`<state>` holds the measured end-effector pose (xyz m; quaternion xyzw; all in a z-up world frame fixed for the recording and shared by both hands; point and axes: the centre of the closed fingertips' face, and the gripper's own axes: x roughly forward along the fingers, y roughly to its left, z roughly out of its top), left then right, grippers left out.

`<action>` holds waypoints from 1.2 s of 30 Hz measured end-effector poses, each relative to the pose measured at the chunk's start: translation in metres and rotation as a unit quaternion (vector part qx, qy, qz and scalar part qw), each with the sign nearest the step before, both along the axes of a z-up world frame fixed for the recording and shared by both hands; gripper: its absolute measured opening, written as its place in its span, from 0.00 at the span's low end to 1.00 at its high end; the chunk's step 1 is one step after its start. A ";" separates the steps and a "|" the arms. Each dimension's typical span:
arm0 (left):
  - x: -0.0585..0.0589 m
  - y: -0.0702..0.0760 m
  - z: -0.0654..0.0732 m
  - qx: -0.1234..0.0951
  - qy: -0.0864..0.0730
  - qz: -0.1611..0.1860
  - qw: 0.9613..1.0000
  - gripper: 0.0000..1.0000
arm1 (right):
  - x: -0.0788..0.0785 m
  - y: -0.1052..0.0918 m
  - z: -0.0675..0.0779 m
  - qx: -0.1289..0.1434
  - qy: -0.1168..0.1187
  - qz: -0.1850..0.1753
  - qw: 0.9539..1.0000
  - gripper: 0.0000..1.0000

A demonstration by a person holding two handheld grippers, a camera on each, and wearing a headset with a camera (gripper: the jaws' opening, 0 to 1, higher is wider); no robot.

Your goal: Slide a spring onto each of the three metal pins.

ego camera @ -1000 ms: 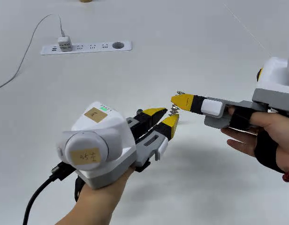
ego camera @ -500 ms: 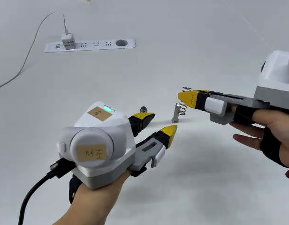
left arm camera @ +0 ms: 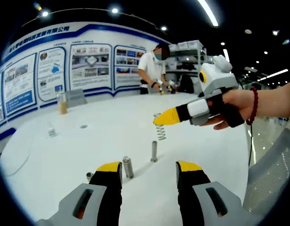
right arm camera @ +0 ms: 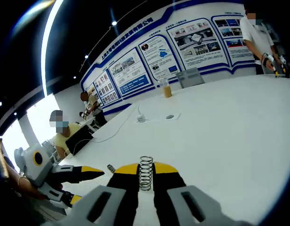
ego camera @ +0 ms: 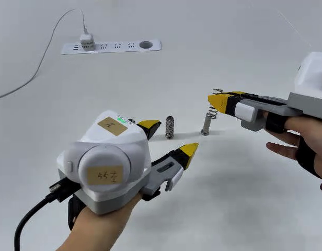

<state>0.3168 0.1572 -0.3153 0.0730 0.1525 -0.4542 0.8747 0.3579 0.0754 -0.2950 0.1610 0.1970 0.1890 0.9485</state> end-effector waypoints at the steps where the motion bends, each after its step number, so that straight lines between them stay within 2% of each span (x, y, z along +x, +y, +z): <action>1: 0.000 0.002 0.001 0.001 -0.002 0.001 1.000 0.48 | 0.002 -0.002 -0.001 -0.003 -0.001 -0.003 1.000 0.11; 7: 0.001 0.014 0.004 0.008 -0.007 0.011 1.000 0.52 | 0.007 -0.005 -0.006 -0.006 0.001 -0.007 1.000 0.11; 11: 0.002 0.025 0.004 0.004 0.004 0.025 1.000 0.55 | 0.011 -0.007 -0.009 -0.004 0.000 -0.013 1.000 0.11; 19: 0.006 0.043 0.004 0.005 0.011 0.048 0.999 0.62 | 0.016 -0.008 -0.014 -0.007 0.002 -0.018 1.000 0.11; 26: 0.007 0.051 0.001 0.005 0.018 0.060 0.998 0.70 | 0.019 -0.009 -0.017 -0.025 -0.005 -0.020 0.999 0.11; 28: 0.007 0.053 -0.001 0.005 0.025 0.060 0.998 0.73 | 0.020 -0.009 -0.016 -0.027 -0.007 -0.021 0.999 0.11; 36: 0.008 0.058 -0.006 0.007 0.037 0.069 0.997 0.77 | 0.020 -0.011 -0.017 -0.051 -0.016 -0.019 0.998 0.11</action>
